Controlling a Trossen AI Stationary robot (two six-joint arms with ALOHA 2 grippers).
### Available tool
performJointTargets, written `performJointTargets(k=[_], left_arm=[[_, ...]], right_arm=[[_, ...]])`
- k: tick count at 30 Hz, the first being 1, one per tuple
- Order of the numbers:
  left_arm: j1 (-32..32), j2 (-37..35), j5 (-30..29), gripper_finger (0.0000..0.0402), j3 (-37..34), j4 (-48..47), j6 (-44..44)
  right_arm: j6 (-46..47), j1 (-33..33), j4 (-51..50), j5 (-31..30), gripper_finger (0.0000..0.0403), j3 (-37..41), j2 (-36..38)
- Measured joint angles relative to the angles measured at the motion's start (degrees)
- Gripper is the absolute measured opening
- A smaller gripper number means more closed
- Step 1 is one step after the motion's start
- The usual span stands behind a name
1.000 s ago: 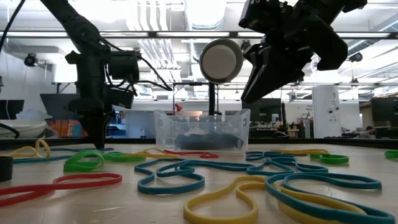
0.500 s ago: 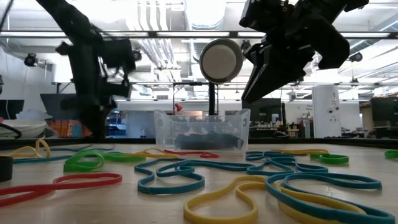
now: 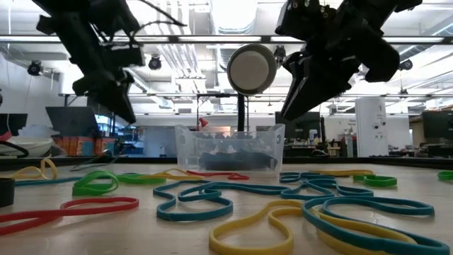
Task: Pick and place rubber bands into bin
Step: Put the blue rubber band into the transparent bin
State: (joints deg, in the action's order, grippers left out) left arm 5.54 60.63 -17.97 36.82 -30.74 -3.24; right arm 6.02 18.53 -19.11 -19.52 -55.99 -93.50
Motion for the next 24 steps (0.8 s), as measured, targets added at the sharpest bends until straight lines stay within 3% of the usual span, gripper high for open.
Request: performJointTargets(k=[9, 17, 24], left_arm=[[-5.3, -1.7, -11.4, 0.0000, 0.1, 2.8, -1.5], [-9.2, -1.6, -23.2, 0.0000, 0.1, 6.1, -3.6], [-12.2, -1.6, -26.1, 0.0000, 0.2, 10.8, -7.4]], right_arm=[[8.0, 0.2, -9.2, -6.0, 0.0068, 0.0, 1.6], [10.1, 0.7, -10.9, -8.2, 0.0068, 0.1, 2.2], [13.3, 0.7, -13.7, -9.7, 0.0068, 0.6, 2.2]])
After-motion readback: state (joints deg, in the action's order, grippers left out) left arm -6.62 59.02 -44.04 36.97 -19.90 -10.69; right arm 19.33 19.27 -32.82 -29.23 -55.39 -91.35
